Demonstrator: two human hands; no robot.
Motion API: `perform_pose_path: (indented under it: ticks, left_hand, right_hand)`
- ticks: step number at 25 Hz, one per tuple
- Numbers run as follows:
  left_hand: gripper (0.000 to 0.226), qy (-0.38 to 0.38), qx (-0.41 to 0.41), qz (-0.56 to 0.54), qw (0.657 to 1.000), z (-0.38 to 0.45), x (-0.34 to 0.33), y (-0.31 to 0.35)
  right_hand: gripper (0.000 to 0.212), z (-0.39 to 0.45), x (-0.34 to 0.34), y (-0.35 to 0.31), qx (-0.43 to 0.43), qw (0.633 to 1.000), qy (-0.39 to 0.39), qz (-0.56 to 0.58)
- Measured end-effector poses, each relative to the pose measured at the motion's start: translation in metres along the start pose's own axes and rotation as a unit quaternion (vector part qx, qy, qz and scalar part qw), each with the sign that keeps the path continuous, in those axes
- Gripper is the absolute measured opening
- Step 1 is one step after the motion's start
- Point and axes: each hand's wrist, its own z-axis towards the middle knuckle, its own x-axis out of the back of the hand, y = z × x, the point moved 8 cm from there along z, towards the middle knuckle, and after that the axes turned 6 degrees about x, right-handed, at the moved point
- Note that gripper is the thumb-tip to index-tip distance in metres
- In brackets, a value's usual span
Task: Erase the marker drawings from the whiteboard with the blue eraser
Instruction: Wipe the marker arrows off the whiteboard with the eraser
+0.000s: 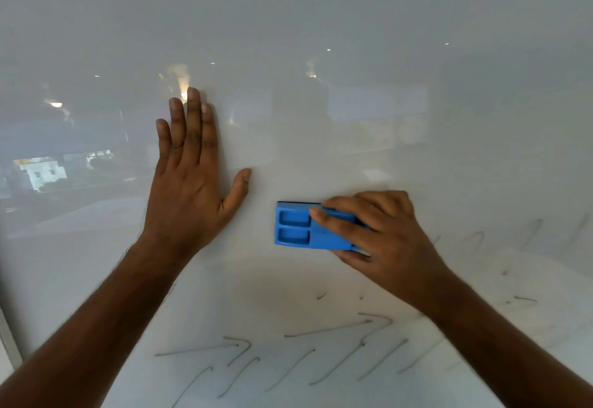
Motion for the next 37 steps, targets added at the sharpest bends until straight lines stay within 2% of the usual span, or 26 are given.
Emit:
perform_pose_path:
  ticks: [3,6,8,10,15,18,20,23,27,30,34,37]
  left_hand:
    - [0.091,-0.001,0.015,-0.004,1.000,0.003,-0.002,0.006]
    - [0.091,-0.003,0.022,-0.004,1.000,0.001,-0.003,0.007]
    - [0.091,-0.007,0.022,-0.006,1.000,0.001,-0.003,0.008]
    - [0.091,-0.012,0.025,-0.007,1.000,0.000,-0.003,0.011]
    - [0.091,-0.014,0.026,-0.013,0.999,-0.003,-0.007,0.024]
    - [0.091,-0.013,0.020,-0.011,1.000,-0.001,-0.010,0.034]
    - [0.091,-0.014,0.016,-0.012,1.000,0.000,-0.012,0.041]
    - [0.091,-0.018,0.009,-0.010,1.000,-0.001,-0.014,0.048]
    - [0.091,-0.023,0.007,-0.011,1.000,-0.004,-0.017,0.054]
    - [0.090,-0.029,0.004,-0.008,1.000,-0.004,-0.019,0.059]
    - [0.089,-0.029,0.003,-0.008,1.000,-0.003,-0.022,0.068]
    - [0.090,-0.024,0.011,-0.025,0.999,-0.001,-0.023,0.078]
  right_hand:
    - [0.058,-0.010,-0.014,-0.027,0.011,1.000,-0.005,0.008]
    - [0.048,-0.052,-0.030,-0.057,0.071,0.996,-0.049,0.017]
    - [0.046,-0.079,-0.033,-0.062,0.111,0.989,-0.094,0.016]
    - [0.047,-0.091,-0.024,-0.049,0.120,0.987,-0.101,0.015]
    - [0.058,-0.066,0.009,0.011,0.030,0.997,-0.072,-0.011]
    - [0.060,-0.049,0.012,0.023,-0.035,0.999,-0.041,0.008]
    - [0.062,-0.050,0.007,0.012,-0.033,0.999,-0.041,0.017]
    - [0.058,-0.077,-0.007,-0.016,0.040,0.994,-0.098,0.009]
    - [0.052,-0.111,-0.005,-0.014,0.072,0.990,-0.125,0.001]
    - [0.055,-0.113,0.007,0.010,0.052,0.992,-0.119,0.000]
    - [0.061,-0.084,0.033,0.056,-0.033,0.996,-0.077,-0.014]
    - [0.062,-0.066,0.037,0.060,-0.058,0.997,-0.048,-0.006]
